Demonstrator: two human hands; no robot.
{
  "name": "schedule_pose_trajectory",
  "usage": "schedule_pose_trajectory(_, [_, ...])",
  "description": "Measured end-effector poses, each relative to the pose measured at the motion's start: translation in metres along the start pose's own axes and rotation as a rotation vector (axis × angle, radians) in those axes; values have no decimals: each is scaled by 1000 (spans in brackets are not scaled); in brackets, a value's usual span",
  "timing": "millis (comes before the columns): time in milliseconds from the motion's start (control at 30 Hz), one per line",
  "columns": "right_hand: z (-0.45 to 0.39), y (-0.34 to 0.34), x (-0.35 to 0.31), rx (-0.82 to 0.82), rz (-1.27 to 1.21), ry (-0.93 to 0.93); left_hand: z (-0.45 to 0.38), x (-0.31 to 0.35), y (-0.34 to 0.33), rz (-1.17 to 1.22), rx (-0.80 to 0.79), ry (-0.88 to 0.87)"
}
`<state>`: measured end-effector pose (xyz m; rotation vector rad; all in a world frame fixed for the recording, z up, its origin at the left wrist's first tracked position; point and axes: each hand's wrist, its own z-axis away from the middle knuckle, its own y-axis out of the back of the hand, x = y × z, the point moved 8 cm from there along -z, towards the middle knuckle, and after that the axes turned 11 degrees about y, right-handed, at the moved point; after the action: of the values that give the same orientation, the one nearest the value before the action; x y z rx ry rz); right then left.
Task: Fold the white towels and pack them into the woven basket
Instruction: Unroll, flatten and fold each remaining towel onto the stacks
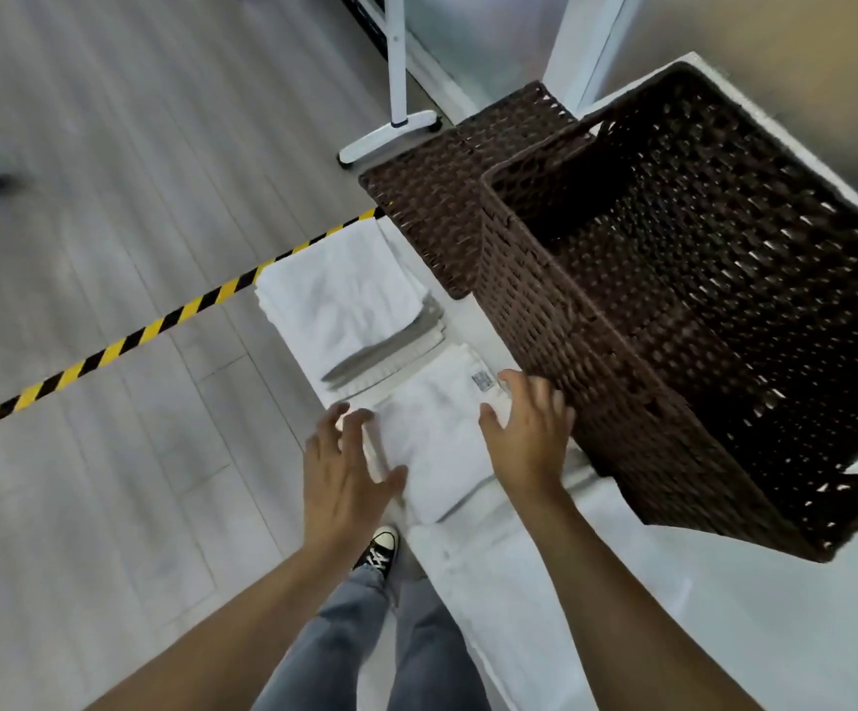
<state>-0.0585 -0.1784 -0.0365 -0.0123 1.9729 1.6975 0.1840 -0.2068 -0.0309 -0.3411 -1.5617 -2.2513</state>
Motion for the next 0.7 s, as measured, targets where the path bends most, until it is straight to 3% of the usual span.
schedule_pose_trajectory(133, [23,10,-18,56,41,164,7,24,-16,-359,70,-450])
schedule_pose_trajectory(267, [47,-9,-17,-68,75,174,9,22,-27,-491,-1,-475])
schedule_pose_trajectory(467, [42,-7,-17,-130,61,109,6,34,-17,-508,-34,-499])
schedule_pose_trajectory(700, [60,15,-30,-169,-80,13,21,79,18,-357,11,-686])
